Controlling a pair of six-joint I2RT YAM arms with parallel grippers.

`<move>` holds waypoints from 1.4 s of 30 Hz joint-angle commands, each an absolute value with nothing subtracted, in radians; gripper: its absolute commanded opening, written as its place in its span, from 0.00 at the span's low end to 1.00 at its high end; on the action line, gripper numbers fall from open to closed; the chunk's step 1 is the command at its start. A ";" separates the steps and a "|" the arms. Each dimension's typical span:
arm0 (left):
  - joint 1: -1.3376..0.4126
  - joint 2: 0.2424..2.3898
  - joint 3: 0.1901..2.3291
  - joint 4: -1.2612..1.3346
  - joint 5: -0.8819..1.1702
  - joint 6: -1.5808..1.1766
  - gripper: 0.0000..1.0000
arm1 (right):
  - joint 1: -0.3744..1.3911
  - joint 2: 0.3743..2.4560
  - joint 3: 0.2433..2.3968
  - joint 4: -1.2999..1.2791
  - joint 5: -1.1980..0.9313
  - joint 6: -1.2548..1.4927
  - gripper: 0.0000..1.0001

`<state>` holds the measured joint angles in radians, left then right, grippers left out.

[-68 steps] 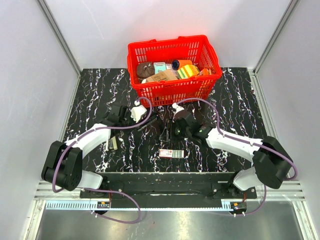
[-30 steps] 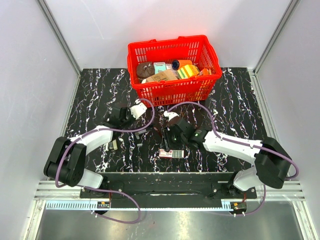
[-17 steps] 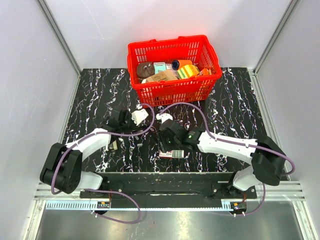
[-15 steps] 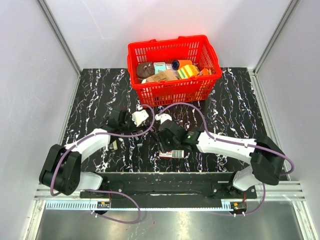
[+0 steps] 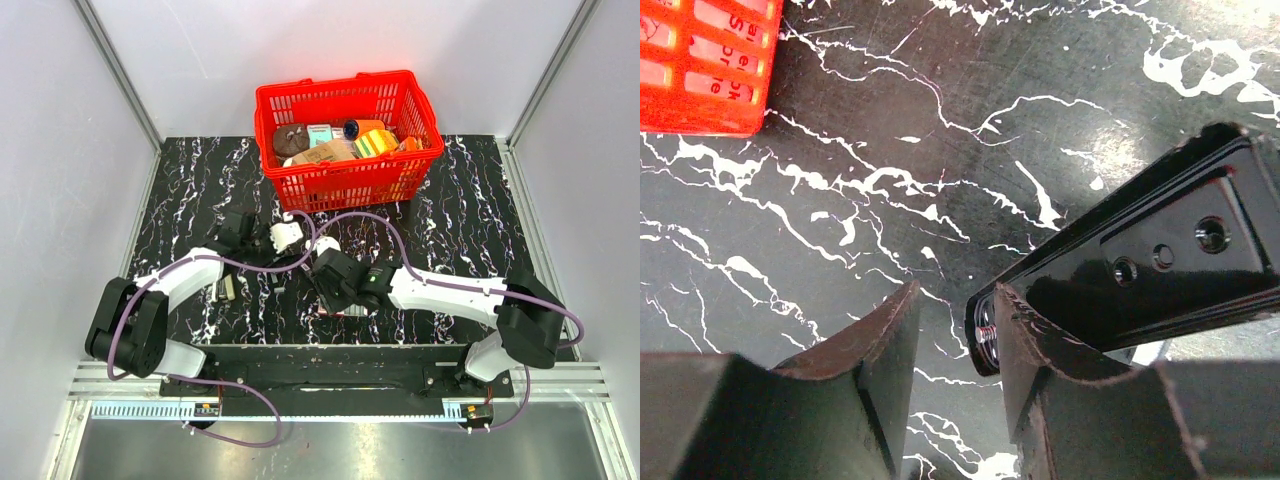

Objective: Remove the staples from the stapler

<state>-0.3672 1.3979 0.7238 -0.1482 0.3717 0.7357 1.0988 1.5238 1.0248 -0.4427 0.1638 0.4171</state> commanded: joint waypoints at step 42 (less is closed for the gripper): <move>-0.161 1.319 0.798 -0.319 0.497 0.549 0.29 | 0.965 1.707 1.207 -0.011 0.609 0.154 0.00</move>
